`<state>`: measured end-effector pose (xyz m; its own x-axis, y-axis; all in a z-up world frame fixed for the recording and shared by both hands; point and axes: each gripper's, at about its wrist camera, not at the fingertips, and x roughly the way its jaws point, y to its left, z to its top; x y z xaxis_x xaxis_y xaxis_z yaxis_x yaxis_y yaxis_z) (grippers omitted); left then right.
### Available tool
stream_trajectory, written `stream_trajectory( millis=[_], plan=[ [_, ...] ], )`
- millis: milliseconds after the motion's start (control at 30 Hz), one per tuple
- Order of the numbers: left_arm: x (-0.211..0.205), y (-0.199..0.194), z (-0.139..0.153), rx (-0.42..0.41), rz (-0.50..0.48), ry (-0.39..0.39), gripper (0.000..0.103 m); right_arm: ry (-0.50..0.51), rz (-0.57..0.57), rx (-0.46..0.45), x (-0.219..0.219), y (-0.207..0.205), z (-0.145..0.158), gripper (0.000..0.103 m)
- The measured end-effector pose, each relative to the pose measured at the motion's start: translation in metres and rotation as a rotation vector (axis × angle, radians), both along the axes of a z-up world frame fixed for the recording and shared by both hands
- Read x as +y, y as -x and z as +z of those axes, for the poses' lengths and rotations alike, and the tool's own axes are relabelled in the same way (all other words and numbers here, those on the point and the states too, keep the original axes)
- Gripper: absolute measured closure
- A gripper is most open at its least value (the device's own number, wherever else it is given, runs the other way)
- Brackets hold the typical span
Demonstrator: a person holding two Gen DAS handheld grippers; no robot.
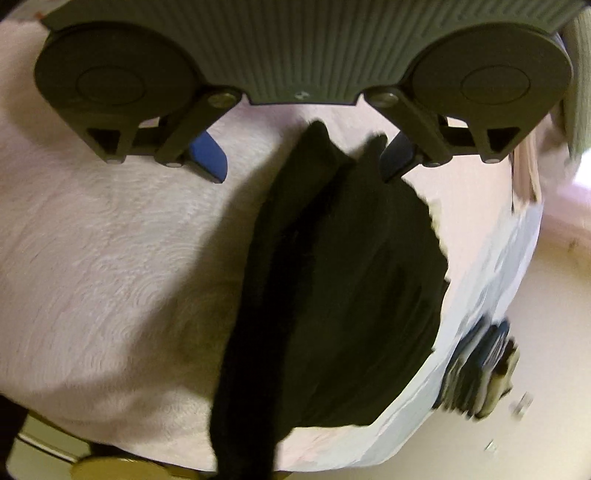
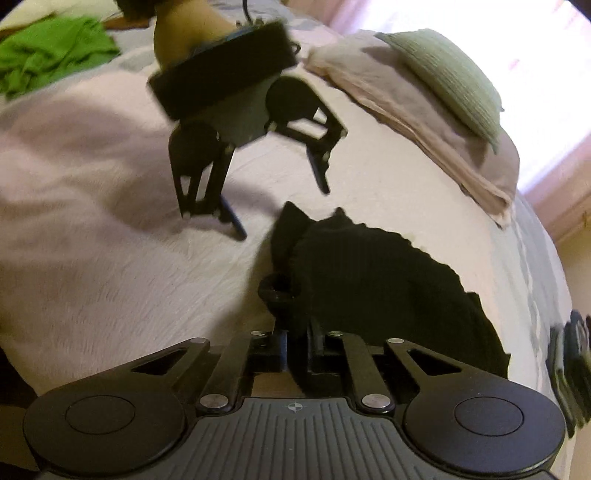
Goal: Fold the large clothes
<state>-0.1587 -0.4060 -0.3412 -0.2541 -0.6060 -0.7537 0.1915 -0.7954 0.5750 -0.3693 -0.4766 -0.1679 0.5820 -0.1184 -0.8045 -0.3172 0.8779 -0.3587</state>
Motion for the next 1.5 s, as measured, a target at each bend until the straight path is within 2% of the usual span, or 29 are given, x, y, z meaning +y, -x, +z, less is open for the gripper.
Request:
stream_trajectory(
  millis=[67, 100, 133, 167, 233, 267, 300, 333, 500, 667, 800, 900, 1067, 1267, 1333, 1400, 1500],
  plan=[
    [-0.008, 0.001, -0.002, -0.010, -0.053, 0.004, 0.017, -0.013, -0.007, 0.011, -0.002, -0.002, 0.004, 0.098],
    [-0.012, 0.002, -0.002, -0.012, -0.069, 0.004, 0.022, -0.017, -0.007, 0.014, -0.001, -0.001, 0.007, 0.098],
    [-0.017, 0.002, -0.002, -0.014, -0.081, 0.000, 0.033, -0.021, -0.009, 0.017, -0.001, -0.001, 0.009, 0.098],
    [-0.022, 0.003, 0.000, -0.021, -0.093, -0.005, 0.040, -0.025, -0.011, 0.020, -0.001, 0.000, 0.011, 0.098],
    [-0.031, 0.004, 0.005, -0.036, -0.114, -0.016, 0.070, -0.037, -0.023, 0.023, -0.003, -0.001, 0.016, 0.098],
    [-0.036, 0.005, 0.009, -0.043, -0.122, -0.033, 0.077, -0.041, -0.029, 0.021, -0.006, -0.003, 0.019, 0.098],
    [-0.041, 0.006, 0.013, -0.052, -0.129, -0.053, 0.089, -0.048, -0.034, 0.020, -0.009, -0.004, 0.023, 0.098],
    [-0.045, 0.007, 0.018, -0.060, -0.137, -0.063, 0.092, -0.057, -0.043, 0.018, -0.012, -0.004, 0.028, 0.098],
    [-0.081, 0.018, 0.061, -0.045, -0.117, -0.123, 0.094, -0.152, -0.139, -0.011, -0.052, -0.005, 0.063, 0.098],
    [-0.136, 0.047, 0.110, -0.034, -0.087, -0.147, 0.094, -0.307, -0.279, -0.067, -0.125, -0.001, 0.099, 0.099],
    [-0.192, 0.090, 0.138, -0.041, -0.088, -0.168, 0.094, -0.403, -0.389, -0.113, -0.193, 0.010, 0.116, 0.099],
    [-0.242, 0.129, 0.147, -0.038, -0.083, -0.216, 0.094, -0.491, -0.495, -0.132, -0.254, 0.022, 0.113, 0.099],
    [-0.331, 0.185, 0.122, -0.060, -0.096, -0.321, 0.096, -0.657, -0.677, -0.148, -0.354, 0.037, 0.083, 0.099],
    [-0.401, 0.226, 0.063, -0.087, -0.075, -0.450, 0.095, -0.876, -0.904, -0.119, -0.439, 0.052, 0.019, 0.099],
    [-0.409, 0.228, 0.048, -0.096, -0.052, -0.471, 0.085, -0.936, -0.958, -0.108, -0.453, 0.057, 0.002, 0.099],
    [-0.415, 0.224, 0.048, -0.077, -0.015, -0.461, 0.072, -0.975, -0.988, -0.109, -0.459, 0.065, -0.005, 0.099],
    [-0.433, 0.201, 0.062, -0.001, 0.132, -0.453, 0.070, -0.995, -1.022, -0.113, -0.459, 0.074, -0.008, 0.099]
  ],
)
